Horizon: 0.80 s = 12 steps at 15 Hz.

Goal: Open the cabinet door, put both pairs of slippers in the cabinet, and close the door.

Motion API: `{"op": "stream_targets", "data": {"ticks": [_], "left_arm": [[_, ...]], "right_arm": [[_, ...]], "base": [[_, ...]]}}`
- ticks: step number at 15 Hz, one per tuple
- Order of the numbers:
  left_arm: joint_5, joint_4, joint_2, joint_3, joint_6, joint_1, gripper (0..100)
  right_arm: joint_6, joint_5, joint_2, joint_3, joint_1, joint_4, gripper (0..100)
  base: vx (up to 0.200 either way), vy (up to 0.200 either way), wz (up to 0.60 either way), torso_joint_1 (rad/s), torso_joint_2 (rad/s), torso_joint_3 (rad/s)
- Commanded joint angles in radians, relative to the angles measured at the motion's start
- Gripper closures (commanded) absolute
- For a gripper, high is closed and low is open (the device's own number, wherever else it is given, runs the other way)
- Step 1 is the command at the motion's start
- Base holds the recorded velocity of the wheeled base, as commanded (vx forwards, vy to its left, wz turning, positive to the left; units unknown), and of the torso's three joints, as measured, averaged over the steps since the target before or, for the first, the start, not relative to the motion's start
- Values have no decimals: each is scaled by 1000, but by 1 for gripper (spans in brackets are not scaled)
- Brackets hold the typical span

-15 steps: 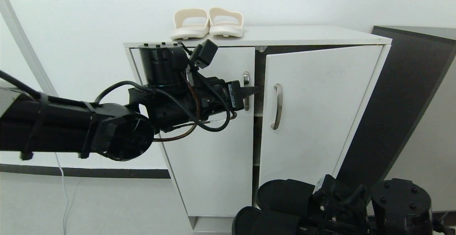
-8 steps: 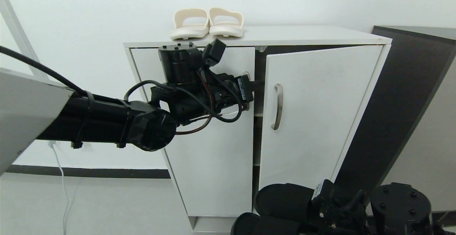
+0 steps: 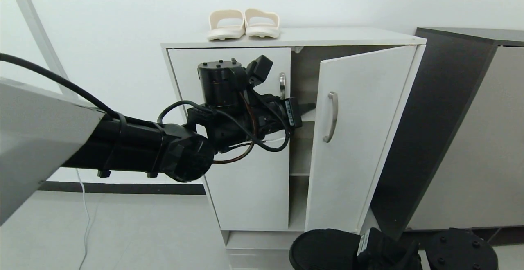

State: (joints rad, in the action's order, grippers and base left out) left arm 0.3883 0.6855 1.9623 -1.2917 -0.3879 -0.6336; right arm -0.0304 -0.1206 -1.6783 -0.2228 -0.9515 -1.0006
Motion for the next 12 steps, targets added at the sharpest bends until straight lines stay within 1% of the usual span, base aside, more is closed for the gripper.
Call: {"op": "stream_targets", "data": {"ticks": [1,3,4,5,6,7,8,9,10,11,12], "left_arm": [[-20,11,-20,20,1,-84,100],[-29,15,-23,18,0,-86,100],[-29,23,-23,25,0,-75,100],[-29,52,-23,45,-2,-61,100],[-31,68,-23,52,-2,-58,100],[-32,103,-25,75,0,-57,100],[-51,112,-56,106,0,-43,100],[-60,108,-91,144,3,-38,100],[-65,91,-160,195,6,-24,100],[-68,48,-230,221,14,-3,100],[-85,-27,-315,242,27,26,100]], "right_arm": [[-2,1,0,6,-10,-1,100],[0,1,0,6,-10,-3,100],[0,1,0,5,-10,-3,100],[0,3,0,5,-10,-3,100],[0,3,0,5,-10,-4,100],[0,7,0,2,-7,-4,100],[-6,10,-3,-17,7,-4,100],[-11,13,-18,-47,37,-4,100],[-16,44,-44,-89,80,-4,100],[-43,105,-74,-132,109,-4,100],[-86,187,-100,-182,117,-4,100]], "base": [[-200,0,0,7,2,2],[-200,0,0,0,2,2],[0,0,0,0,0,0],[0,0,0,0,0,0],[0,0,0,0,0,0],[0,0,0,0,0,0],[0,0,0,0,0,0],[0,0,0,0,0,0],[0,0,0,0,0,0],[0,0,0,0,0,0],[0,0,0,0,0,0]]}}
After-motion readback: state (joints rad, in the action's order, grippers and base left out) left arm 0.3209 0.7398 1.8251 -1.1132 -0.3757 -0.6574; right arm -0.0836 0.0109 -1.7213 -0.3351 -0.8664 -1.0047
